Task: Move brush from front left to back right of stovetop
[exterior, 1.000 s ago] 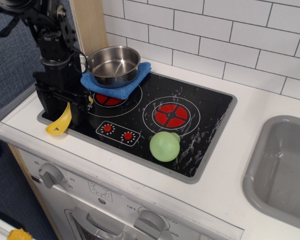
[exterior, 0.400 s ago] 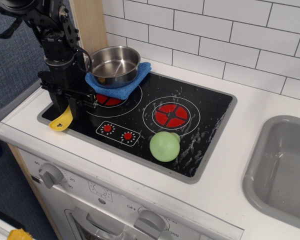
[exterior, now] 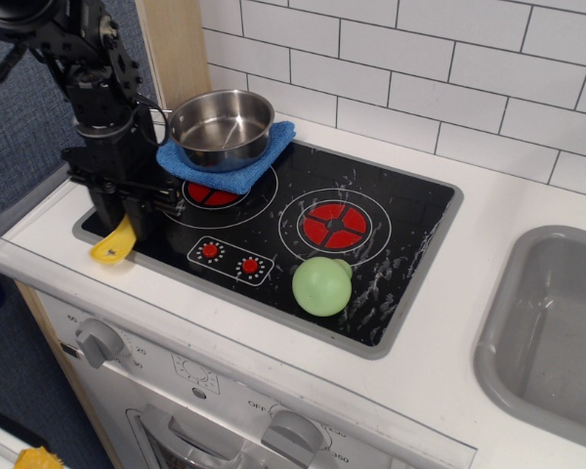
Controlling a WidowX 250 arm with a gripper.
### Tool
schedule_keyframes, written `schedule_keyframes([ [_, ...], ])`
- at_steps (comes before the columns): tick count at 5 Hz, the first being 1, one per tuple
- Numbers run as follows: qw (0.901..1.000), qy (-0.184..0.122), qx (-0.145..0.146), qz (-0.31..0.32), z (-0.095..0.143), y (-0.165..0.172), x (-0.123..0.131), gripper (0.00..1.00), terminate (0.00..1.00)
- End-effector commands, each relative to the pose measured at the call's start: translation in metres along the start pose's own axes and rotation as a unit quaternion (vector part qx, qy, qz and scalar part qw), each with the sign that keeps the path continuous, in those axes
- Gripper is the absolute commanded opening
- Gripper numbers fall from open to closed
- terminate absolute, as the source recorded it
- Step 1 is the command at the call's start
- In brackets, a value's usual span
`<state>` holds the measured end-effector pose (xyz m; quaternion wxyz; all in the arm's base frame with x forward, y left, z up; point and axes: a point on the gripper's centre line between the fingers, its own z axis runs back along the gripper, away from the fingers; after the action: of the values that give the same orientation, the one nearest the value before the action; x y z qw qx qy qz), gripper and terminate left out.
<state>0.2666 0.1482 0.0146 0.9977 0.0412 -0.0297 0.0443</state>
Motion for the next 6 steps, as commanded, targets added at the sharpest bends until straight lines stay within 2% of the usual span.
schedule_keyframes([
  [1, 0.9991, -0.043, 0.002, 0.006, 0.105, -0.066, 0.039, 0.00, 0.00],
  [2, 0.9987, -0.050, 0.002, -0.008, 0.116, -0.118, 0.064, 0.00, 0.00],
  [3, 0.9980, -0.057, -0.016, -0.023, 0.115, -0.156, 0.087, 0.00, 0.00],
  [4, 0.9986, -0.043, -0.022, 0.020, 0.087, -0.182, 0.101, 0.00, 0.00],
  [6, 0.9972, -0.049, -0.056, -0.010, 0.033, -0.196, 0.112, 0.00, 0.00],
])
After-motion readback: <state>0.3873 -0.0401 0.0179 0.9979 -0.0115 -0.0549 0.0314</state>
